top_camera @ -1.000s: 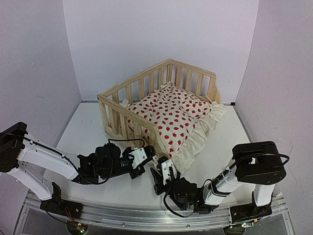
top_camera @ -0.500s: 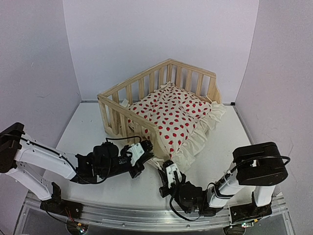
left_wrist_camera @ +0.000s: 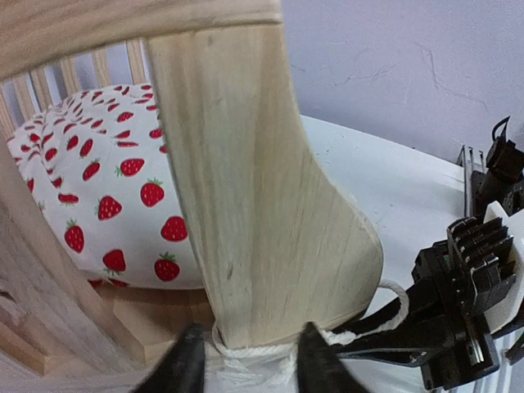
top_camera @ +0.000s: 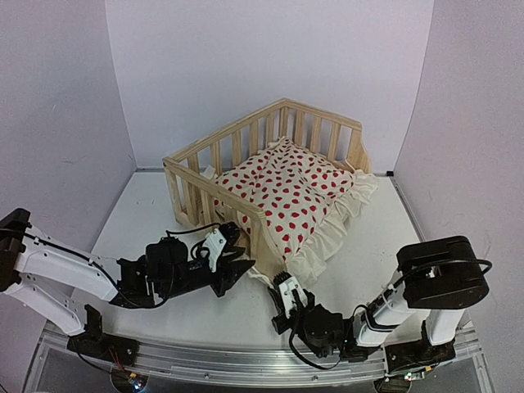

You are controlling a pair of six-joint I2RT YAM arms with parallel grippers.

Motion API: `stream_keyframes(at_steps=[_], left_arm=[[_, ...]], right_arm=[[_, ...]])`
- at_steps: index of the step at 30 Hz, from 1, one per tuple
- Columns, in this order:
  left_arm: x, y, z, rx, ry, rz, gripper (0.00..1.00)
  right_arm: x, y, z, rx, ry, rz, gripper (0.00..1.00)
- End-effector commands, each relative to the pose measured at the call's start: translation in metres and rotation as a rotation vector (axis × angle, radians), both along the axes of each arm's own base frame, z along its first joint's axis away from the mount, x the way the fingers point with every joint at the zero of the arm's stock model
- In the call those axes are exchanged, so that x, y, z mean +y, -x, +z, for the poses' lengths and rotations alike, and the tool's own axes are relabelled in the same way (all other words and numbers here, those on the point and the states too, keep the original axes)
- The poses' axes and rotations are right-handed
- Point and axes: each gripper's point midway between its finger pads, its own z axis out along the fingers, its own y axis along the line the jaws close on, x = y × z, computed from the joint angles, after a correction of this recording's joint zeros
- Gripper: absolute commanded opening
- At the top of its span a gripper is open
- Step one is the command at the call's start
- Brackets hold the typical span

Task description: Set up the pet bed

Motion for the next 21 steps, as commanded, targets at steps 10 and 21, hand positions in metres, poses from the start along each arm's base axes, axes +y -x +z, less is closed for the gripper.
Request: stream_keyframes(at_steps=[10,21], left_arm=[[0.009,-0.01,-0.011,0.366,0.237,0.125,0.63],[-0.008,-0.014,-0.021,0.451,0.286,0.061,0.44]], right_arm=[[-0.01,-0.016,0.028,-0.036,-0.046,-0.092,0.0],[-0.01,-0.016,0.03,-0.039,-0.046,-0.091,0.0]])
